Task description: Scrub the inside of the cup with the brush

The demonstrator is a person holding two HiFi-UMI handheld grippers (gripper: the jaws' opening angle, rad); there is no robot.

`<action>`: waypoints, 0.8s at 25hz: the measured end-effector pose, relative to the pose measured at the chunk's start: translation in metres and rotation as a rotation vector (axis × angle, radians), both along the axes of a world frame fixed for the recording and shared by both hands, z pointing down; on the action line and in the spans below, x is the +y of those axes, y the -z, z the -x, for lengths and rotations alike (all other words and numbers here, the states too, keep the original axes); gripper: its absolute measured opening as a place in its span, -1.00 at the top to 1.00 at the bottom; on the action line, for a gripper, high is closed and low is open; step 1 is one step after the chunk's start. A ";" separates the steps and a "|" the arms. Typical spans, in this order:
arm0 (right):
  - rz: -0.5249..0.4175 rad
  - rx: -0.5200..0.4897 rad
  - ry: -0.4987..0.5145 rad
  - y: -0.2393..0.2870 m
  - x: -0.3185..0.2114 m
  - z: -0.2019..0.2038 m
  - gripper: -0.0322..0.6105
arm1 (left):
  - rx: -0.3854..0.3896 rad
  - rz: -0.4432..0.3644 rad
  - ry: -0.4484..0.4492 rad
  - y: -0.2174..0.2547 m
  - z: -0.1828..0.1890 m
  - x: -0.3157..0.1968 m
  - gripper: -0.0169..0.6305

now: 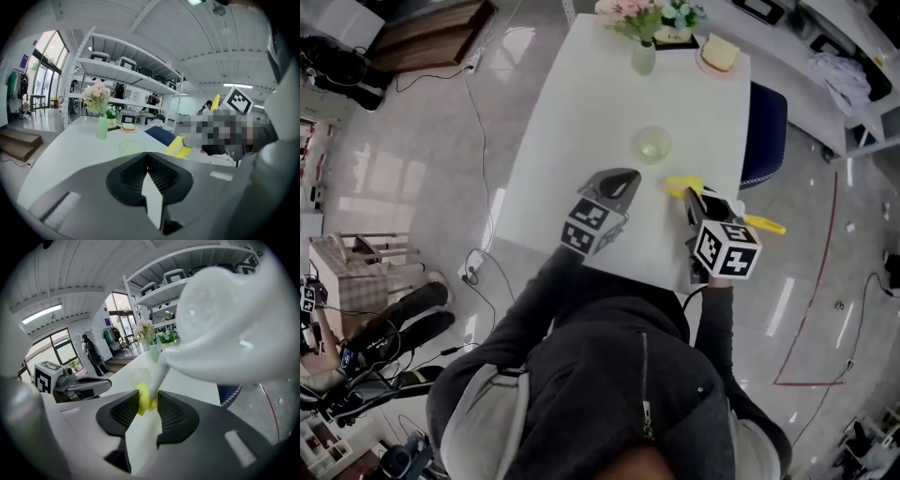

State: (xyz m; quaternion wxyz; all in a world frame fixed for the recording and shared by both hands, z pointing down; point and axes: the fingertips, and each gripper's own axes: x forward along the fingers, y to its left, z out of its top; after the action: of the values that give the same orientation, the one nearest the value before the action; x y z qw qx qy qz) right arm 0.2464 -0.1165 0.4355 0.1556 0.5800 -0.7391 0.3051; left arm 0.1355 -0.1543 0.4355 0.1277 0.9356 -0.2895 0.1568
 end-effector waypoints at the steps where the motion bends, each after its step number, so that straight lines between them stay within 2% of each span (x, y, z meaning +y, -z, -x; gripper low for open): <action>1: -0.006 0.007 0.009 0.005 -0.001 -0.001 0.50 | -0.008 -0.011 0.000 0.003 0.002 -0.003 0.92; 8: -0.038 0.095 0.067 0.031 -0.009 -0.024 0.50 | -0.023 -0.071 0.001 0.019 0.005 -0.022 0.89; 13: -0.041 0.162 0.140 0.041 -0.027 -0.026 0.50 | -0.025 -0.100 -0.021 0.023 0.001 -0.038 0.84; 16: -0.042 0.200 0.190 0.047 -0.038 -0.022 0.50 | -0.024 -0.104 -0.038 0.025 -0.001 -0.048 0.73; 18: -0.049 0.183 0.215 0.052 -0.045 -0.019 0.50 | -0.024 -0.101 -0.055 0.024 -0.005 -0.053 0.63; 20: -0.058 0.172 0.229 0.058 -0.053 -0.018 0.50 | -0.023 -0.096 -0.082 0.022 -0.010 -0.057 0.41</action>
State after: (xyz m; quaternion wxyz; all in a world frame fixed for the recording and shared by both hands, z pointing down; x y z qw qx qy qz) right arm 0.2640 -0.1695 0.3775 0.2354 0.5202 -0.7929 0.2130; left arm 0.1452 -0.2109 0.4136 0.0727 0.9498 -0.2595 0.1586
